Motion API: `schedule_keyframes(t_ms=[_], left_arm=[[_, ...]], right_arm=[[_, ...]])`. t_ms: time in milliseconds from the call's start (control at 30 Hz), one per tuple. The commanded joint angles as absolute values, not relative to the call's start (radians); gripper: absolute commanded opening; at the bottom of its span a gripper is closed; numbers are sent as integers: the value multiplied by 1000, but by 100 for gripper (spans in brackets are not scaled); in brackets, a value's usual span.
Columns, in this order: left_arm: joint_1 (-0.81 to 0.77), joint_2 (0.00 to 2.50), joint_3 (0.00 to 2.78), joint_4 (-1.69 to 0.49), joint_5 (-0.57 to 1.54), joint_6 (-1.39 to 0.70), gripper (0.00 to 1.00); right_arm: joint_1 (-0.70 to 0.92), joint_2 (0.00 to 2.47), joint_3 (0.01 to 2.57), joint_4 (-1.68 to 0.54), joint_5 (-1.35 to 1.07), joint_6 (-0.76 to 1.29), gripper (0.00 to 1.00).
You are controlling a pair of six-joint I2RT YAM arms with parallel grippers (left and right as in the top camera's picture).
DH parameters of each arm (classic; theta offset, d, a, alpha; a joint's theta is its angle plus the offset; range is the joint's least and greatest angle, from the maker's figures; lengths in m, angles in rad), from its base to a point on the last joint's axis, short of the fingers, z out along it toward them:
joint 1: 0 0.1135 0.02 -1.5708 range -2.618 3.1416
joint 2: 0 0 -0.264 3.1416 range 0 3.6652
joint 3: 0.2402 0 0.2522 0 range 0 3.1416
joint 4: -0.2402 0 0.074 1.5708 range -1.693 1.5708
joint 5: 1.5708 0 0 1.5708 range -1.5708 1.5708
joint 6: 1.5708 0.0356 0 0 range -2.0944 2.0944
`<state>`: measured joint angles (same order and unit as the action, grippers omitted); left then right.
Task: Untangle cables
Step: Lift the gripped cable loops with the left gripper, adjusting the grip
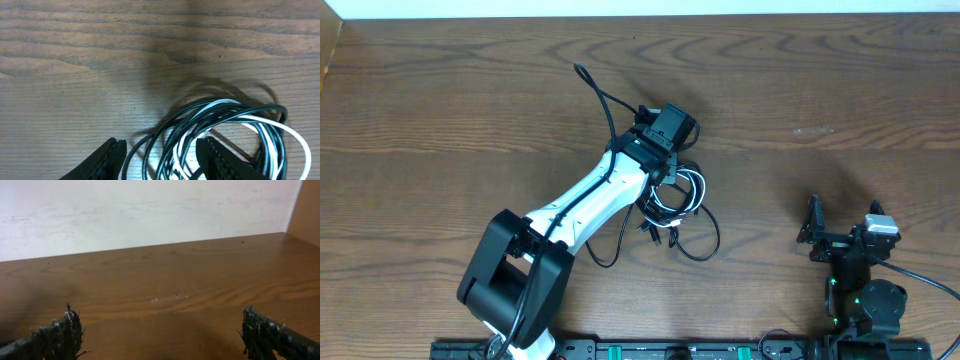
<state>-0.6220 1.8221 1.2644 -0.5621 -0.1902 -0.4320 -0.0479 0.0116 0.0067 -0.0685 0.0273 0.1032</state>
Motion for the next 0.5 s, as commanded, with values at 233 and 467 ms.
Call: schedule_keyframes(t_ms=[233, 467], left_arm=[[-619, 1866, 1266, -635, -216, -373, 48], [-619, 1890, 1266, -639, -142, -321, 48]], right_arm=[[-41, 6, 5, -72, 39, 115, 99], [-41, 6, 5, -72, 39, 116, 99]])
